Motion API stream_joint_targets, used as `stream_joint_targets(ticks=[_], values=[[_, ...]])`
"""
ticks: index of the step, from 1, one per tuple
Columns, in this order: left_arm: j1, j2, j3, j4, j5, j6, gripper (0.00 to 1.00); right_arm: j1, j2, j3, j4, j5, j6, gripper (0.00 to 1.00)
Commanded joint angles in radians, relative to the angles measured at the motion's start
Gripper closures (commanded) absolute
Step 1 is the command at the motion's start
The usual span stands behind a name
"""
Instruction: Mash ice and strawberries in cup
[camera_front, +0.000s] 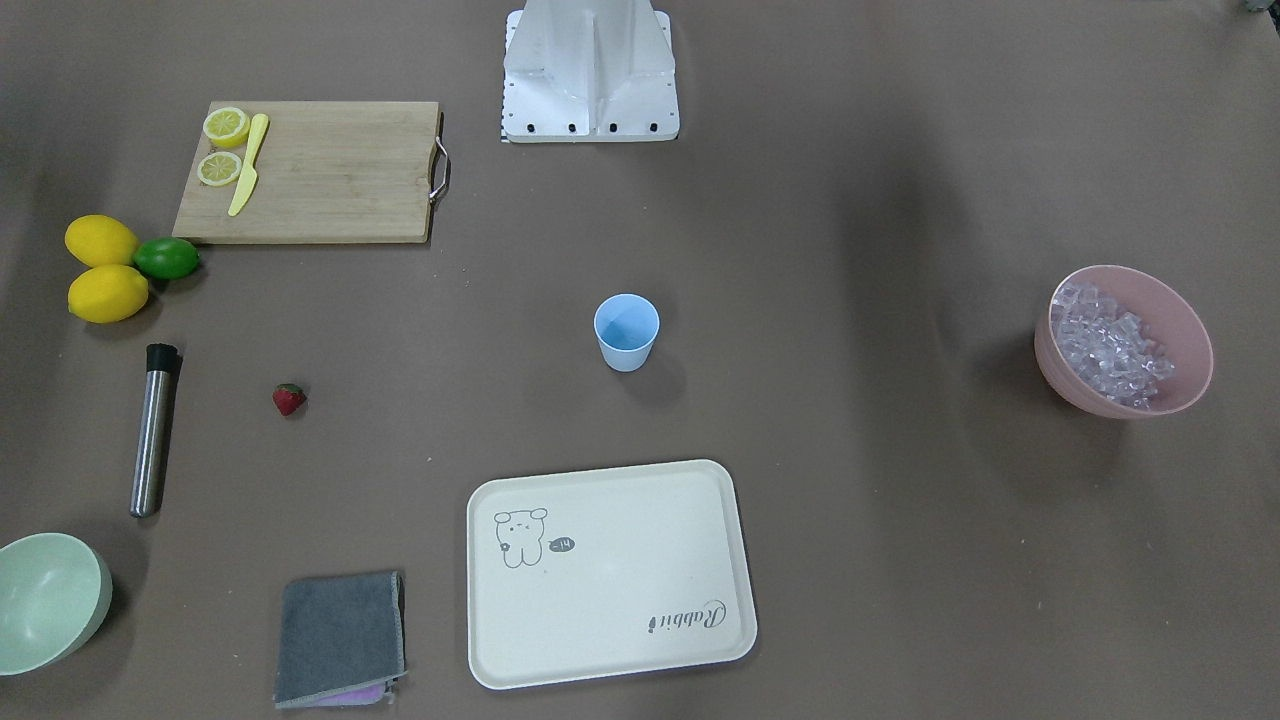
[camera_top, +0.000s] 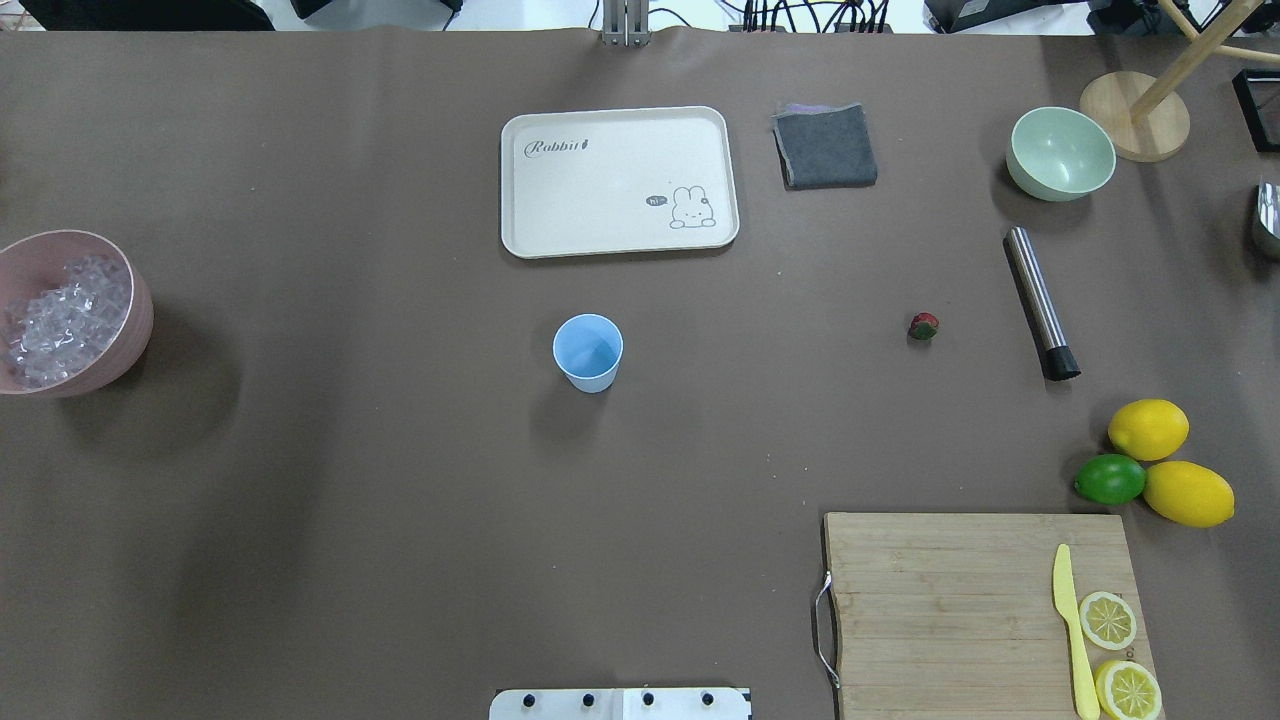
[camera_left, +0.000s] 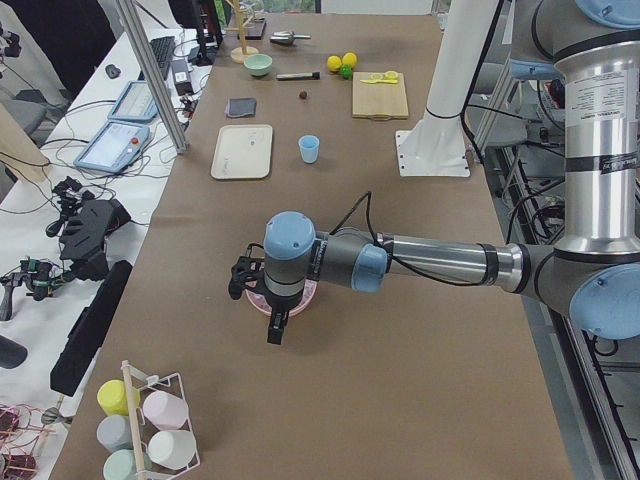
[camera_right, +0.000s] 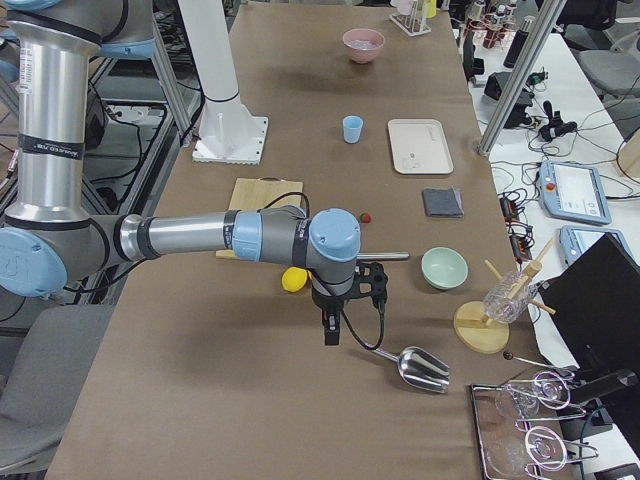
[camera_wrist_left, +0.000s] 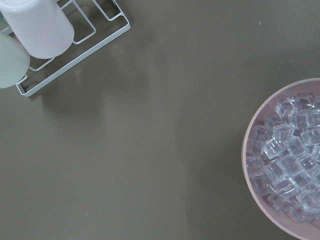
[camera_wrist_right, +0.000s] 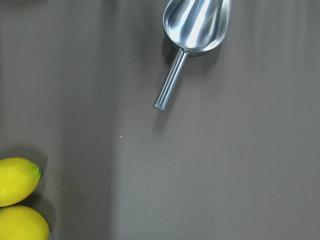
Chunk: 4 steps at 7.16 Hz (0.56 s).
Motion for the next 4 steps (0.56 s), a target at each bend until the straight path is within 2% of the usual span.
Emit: stream_joint_targets(ticks=[1,2,4], values=[[-0.009,0.022,0.011,-0.093,-0.028,-0.004,0.02,0.0,0.002,0.003,-0.001,0.001,0.001,0.0],[-0.005,0.002,0.049,-0.094,-0.028,-0.004,0.02,0.0,0.003,0.003,0.001,0.001,0.001,0.0],[-0.005,-0.002,0.051,-0.098,-0.031,-0.003,0.02,0.0,0.003,0.009,-0.001,0.001,0.001,0.0]])
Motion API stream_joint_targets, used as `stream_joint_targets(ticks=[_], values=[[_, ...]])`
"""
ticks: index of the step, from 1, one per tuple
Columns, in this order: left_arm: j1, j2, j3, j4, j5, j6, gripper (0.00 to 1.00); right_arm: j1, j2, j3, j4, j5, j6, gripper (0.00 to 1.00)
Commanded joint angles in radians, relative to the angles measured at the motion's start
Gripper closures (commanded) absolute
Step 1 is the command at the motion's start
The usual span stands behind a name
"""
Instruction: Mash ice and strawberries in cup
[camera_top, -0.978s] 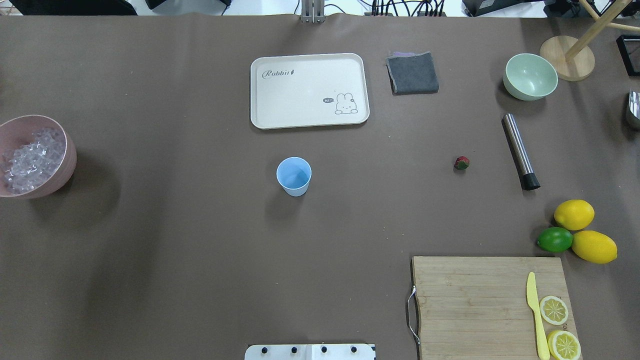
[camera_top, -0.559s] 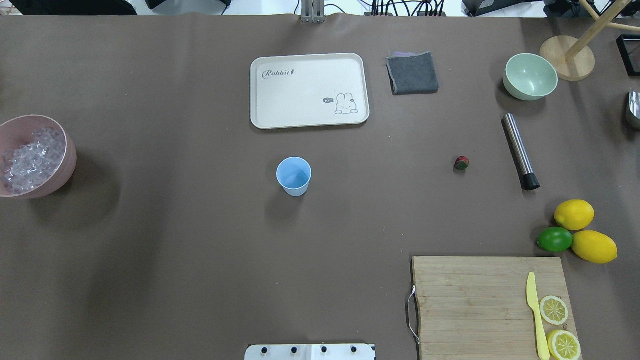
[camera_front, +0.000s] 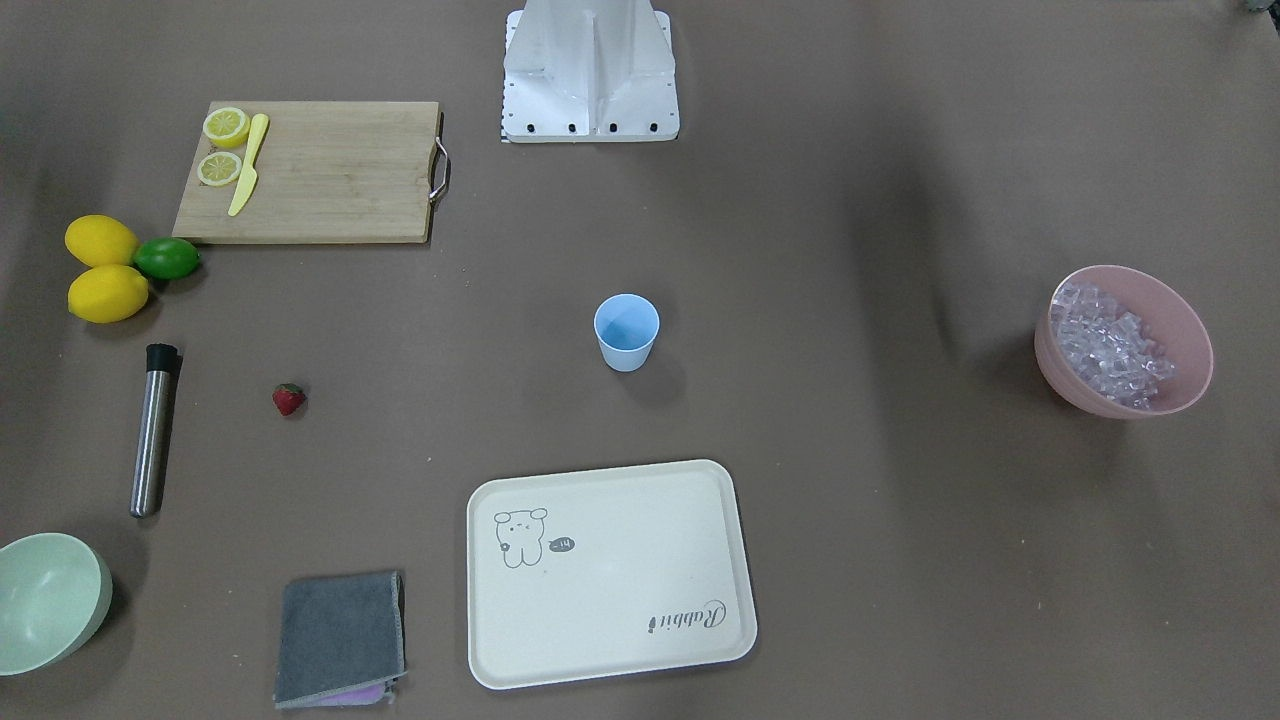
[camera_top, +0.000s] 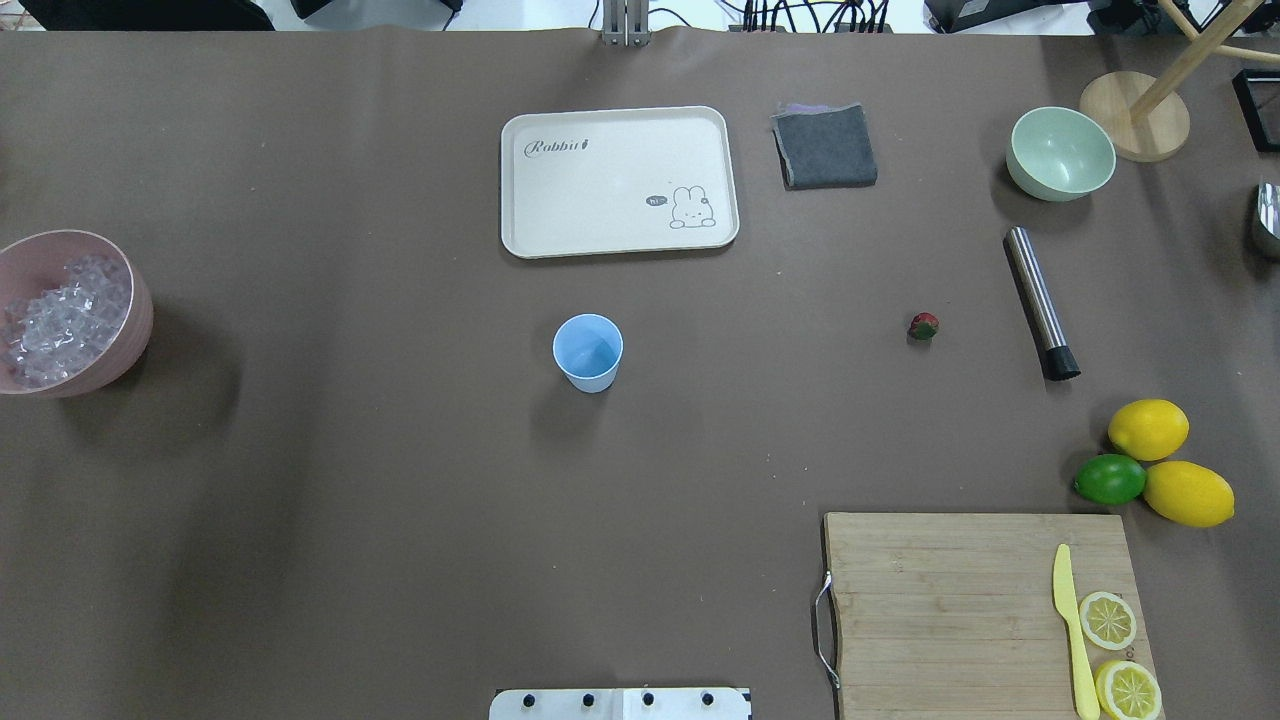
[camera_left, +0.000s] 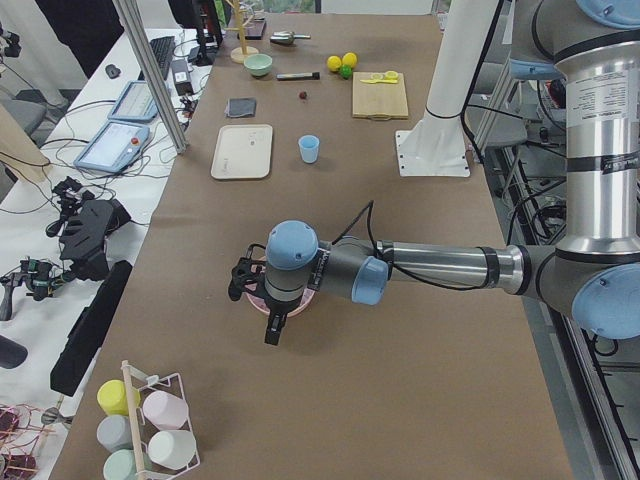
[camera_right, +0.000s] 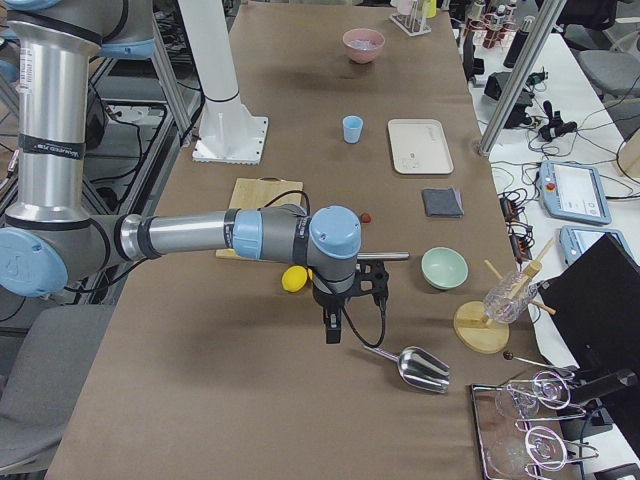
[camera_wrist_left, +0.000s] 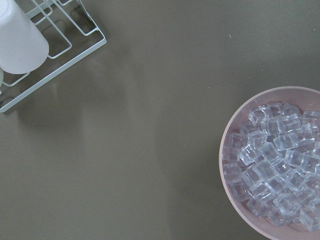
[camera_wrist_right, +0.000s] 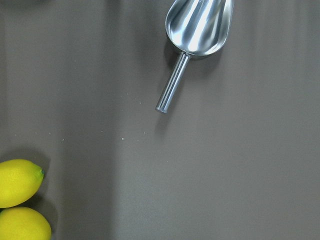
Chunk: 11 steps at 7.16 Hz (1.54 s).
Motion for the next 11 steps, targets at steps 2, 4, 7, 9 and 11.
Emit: stream_joint_targets(ticks=[2,4,7,9,11], values=[[0.0,0.009,0.03,-0.106,-0.003,0.002,0.02,0.0,0.006,0.002,0.0,0.0,0.002,0.0],[-0.001,0.012,0.052,-0.184,-0.001,-0.003,0.02,0.0,0.007,0.002,0.001,0.0,0.002,0.0],[0.005,0.007,0.027,-0.221,-0.003,-0.169,0.02,0.0,0.007,0.002,0.001,-0.002,0.002,0.0],[0.081,0.0,0.026,-0.312,-0.003,-0.32,0.02,0.0,0.007,0.0,0.001,-0.002,0.002,0.0],[0.211,-0.017,0.03,-0.457,0.011,-0.568,0.02,0.0,0.005,-0.003,0.001,-0.005,0.0,0.0]])
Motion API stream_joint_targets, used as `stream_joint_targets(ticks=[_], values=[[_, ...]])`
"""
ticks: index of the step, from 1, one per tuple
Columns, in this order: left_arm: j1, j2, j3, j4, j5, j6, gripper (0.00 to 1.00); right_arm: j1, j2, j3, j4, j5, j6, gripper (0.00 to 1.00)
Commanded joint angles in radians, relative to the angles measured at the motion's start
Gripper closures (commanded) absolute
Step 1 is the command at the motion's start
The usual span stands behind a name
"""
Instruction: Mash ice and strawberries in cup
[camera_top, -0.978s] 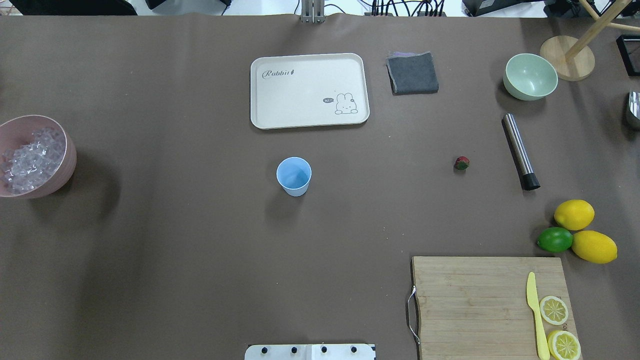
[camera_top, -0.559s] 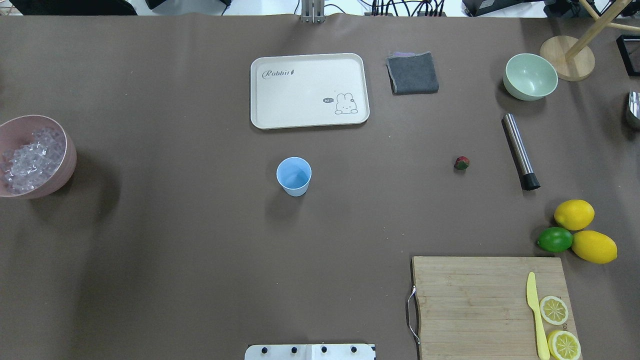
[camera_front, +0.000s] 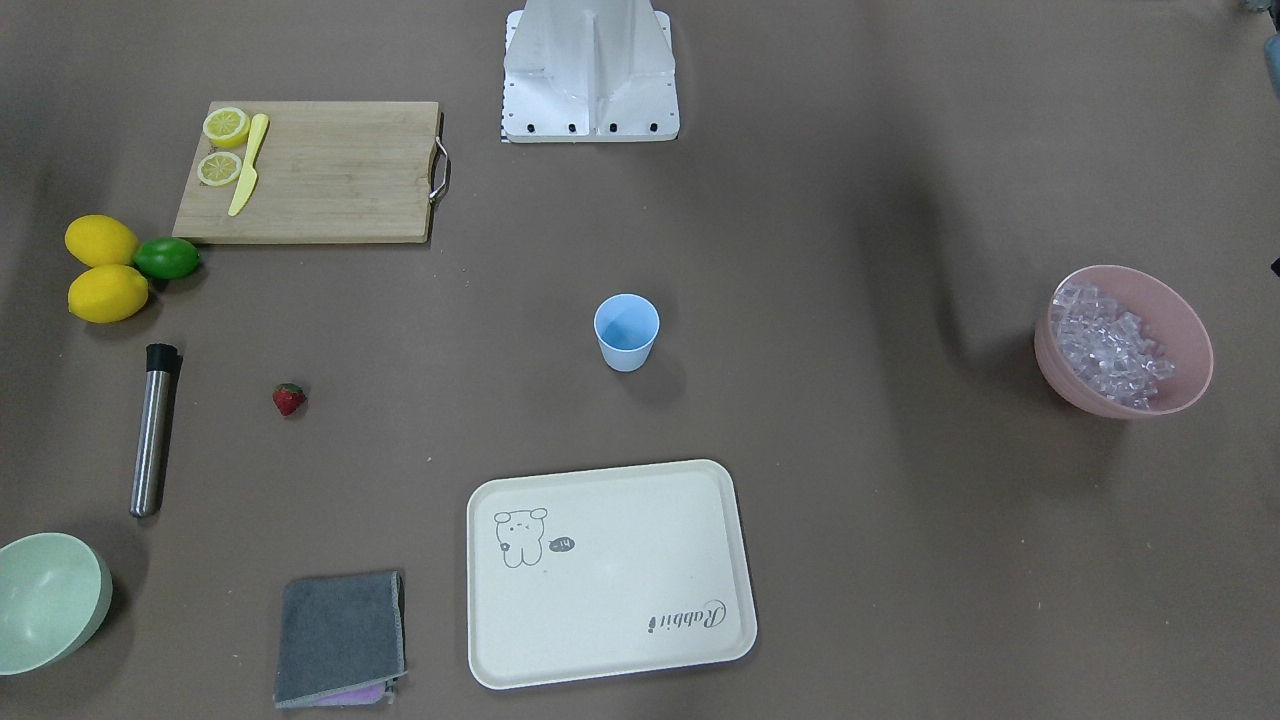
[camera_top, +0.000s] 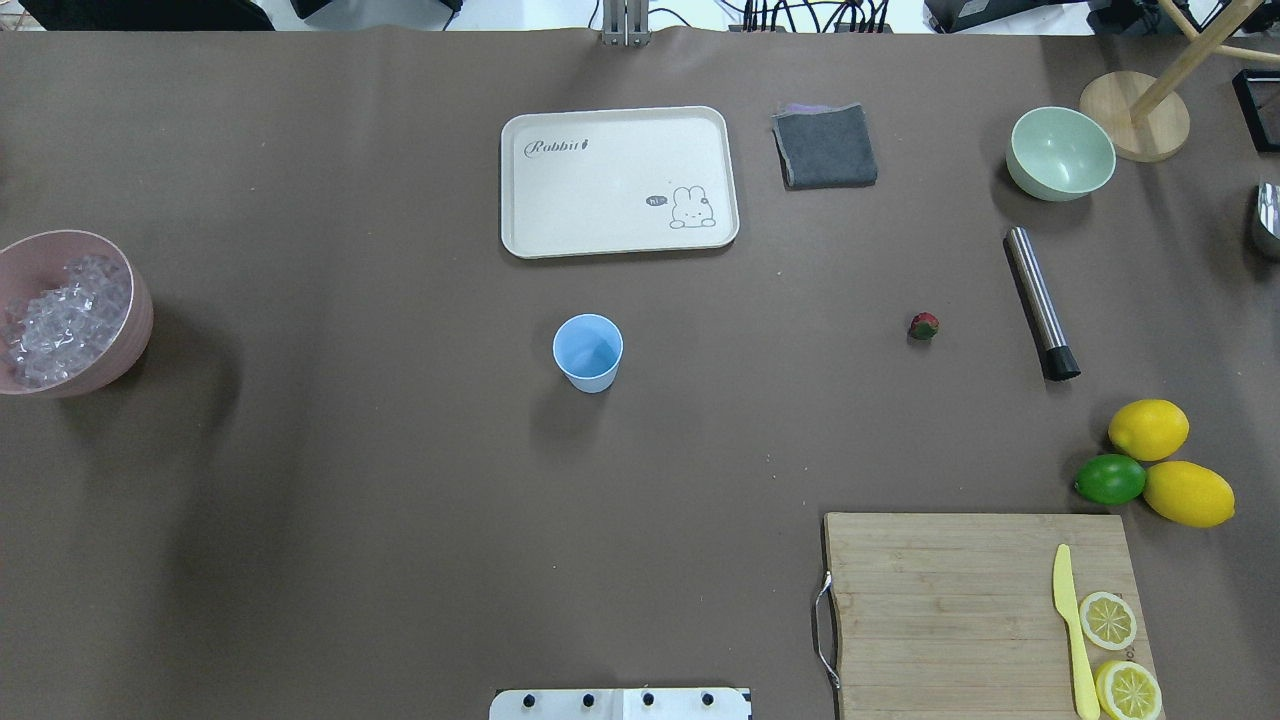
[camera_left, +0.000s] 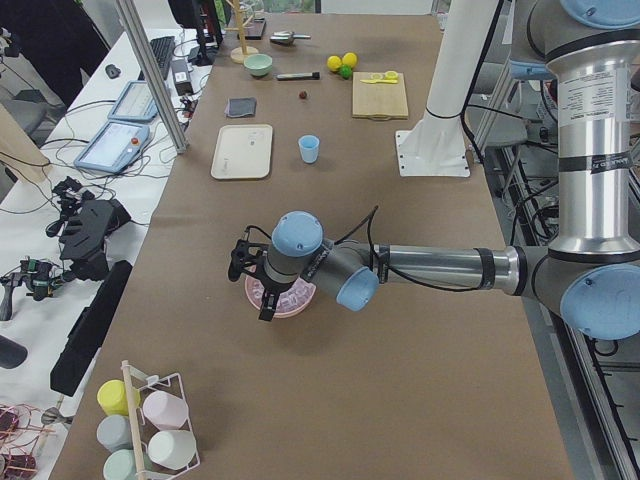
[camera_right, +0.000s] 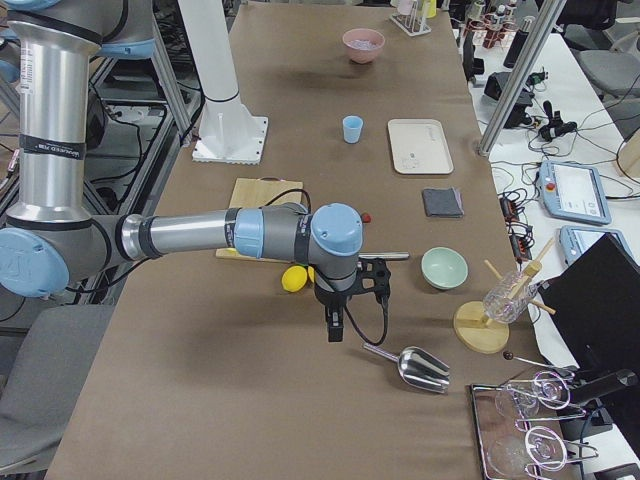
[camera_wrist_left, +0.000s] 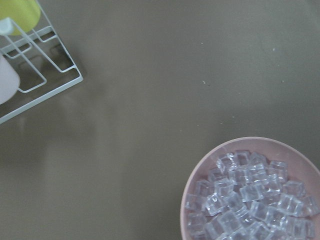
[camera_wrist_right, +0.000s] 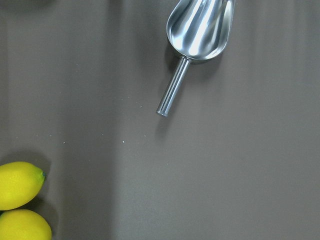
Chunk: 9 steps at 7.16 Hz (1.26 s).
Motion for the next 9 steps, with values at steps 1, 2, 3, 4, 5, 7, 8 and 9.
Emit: stream_joint_targets(ticks=[1,2,3,4,5,7,8,9], values=[[0.119,-0.03,0.008,-0.091,0.009,-0.2,0.02,0.0,-0.001,-0.004,-0.002,-0.002,-0.001,0.0],[0.145,-0.032,0.01,-0.094,0.047,-0.202,0.02,0.0,-0.002,-0.004,-0.002,-0.004,-0.003,0.0],[0.179,-0.049,0.019,-0.094,0.061,-0.204,0.02,0.0,-0.002,-0.004,-0.002,-0.004,-0.003,0.0],[0.184,-0.073,0.039,-0.094,0.061,-0.205,0.02,0.0,-0.005,-0.004,-0.002,0.001,-0.003,0.0],[0.189,-0.093,0.072,-0.097,0.067,-0.204,0.02,0.0,-0.005,-0.004,0.0,0.002,-0.003,0.0],[0.208,-0.095,0.097,-0.097,0.073,-0.204,0.02,0.0,-0.005,-0.004,-0.002,0.002,-0.001,0.0],[0.21,-0.109,0.117,-0.097,0.073,-0.204,0.02,0.0,-0.005,-0.004,0.0,0.002,-0.001,0.0],[0.228,-0.118,0.141,-0.102,0.073,-0.204,0.02,0.0,-0.005,-0.004,0.0,0.002,-0.003,0.0]])
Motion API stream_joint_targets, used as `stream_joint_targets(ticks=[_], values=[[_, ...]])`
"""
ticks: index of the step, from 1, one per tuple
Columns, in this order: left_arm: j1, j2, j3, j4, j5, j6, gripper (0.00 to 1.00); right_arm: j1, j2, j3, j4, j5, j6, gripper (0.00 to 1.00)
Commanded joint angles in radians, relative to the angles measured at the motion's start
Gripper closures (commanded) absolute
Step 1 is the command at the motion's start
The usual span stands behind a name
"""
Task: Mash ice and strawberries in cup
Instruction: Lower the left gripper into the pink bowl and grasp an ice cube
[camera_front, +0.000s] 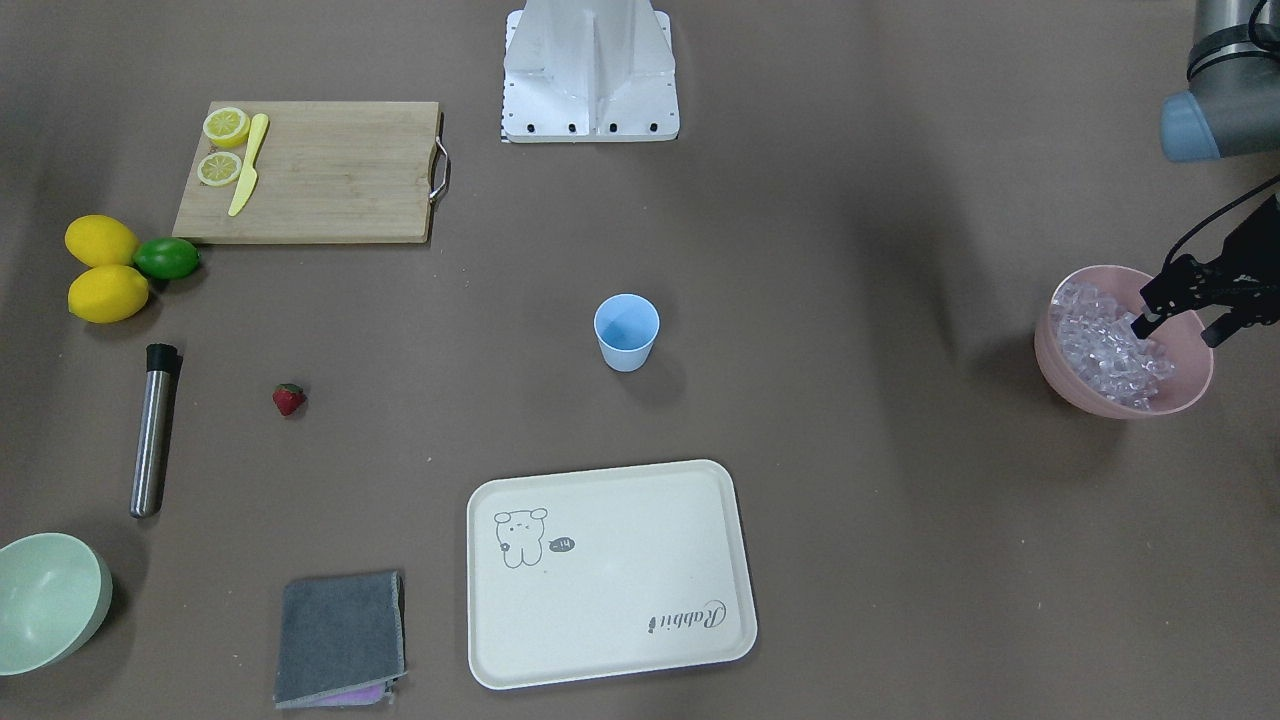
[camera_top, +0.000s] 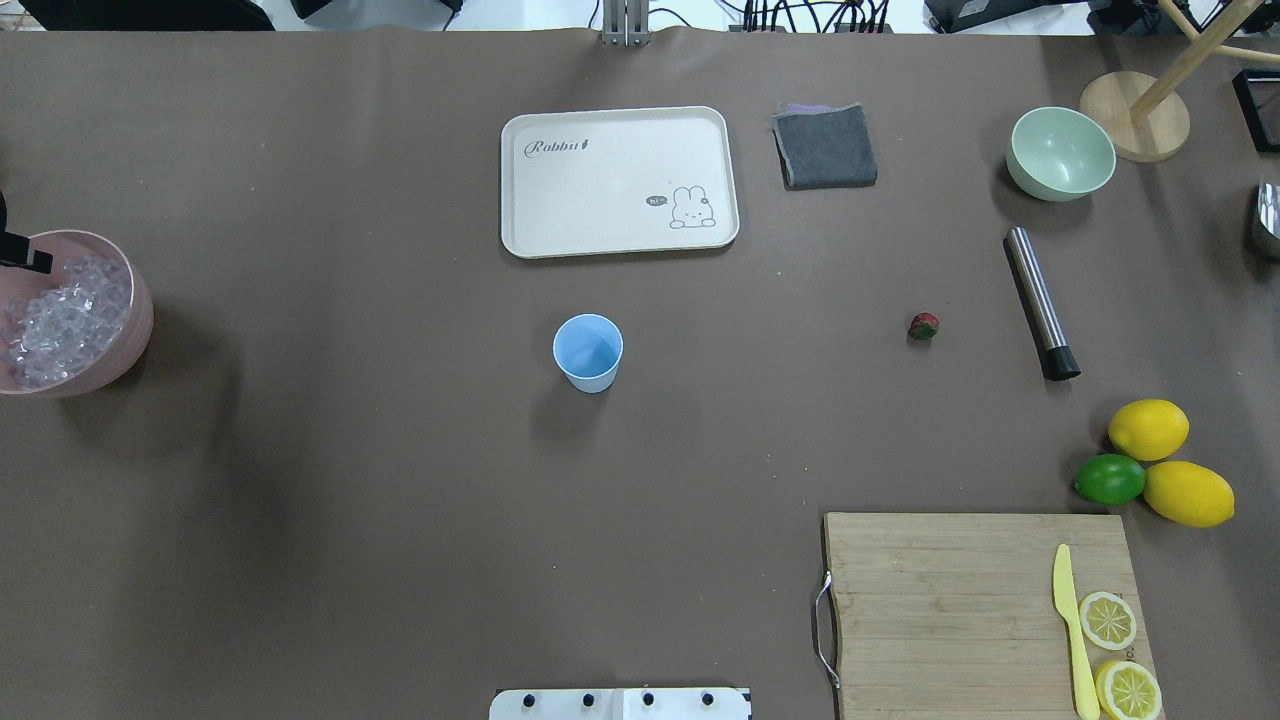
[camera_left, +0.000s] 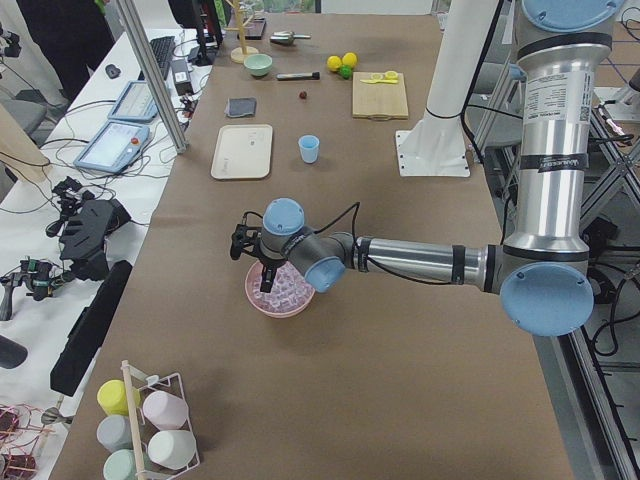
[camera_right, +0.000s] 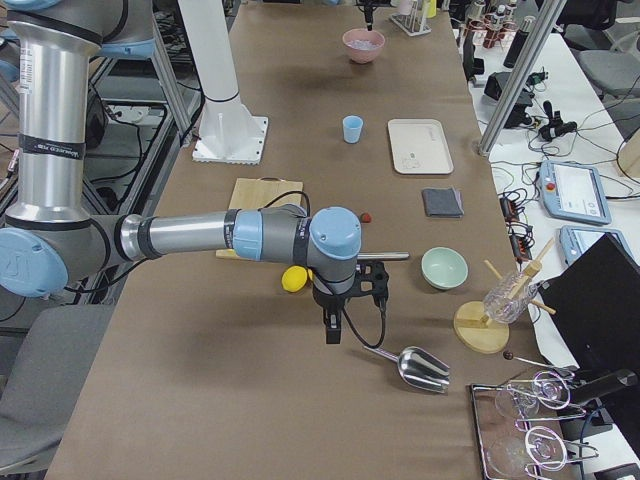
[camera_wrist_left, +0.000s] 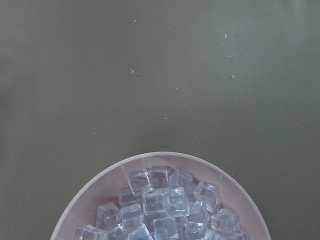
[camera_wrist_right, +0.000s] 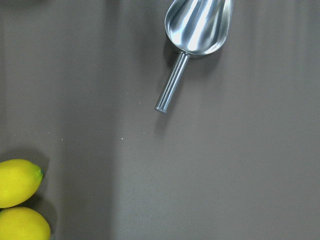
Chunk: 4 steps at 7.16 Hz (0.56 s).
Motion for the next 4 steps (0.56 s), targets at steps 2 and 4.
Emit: stream_joint_targets(ticks=[2,4], values=[[0.034,-0.014,0.099,-0.091,0.0,-0.002,0.02,0.0,0.005,0.002,0.0,-0.001,-0.001,0.0],[0.037,-0.012,0.113,-0.106,-0.001,0.0,0.02,0.0,0.005,0.005,0.0,-0.003,-0.001,0.0]])
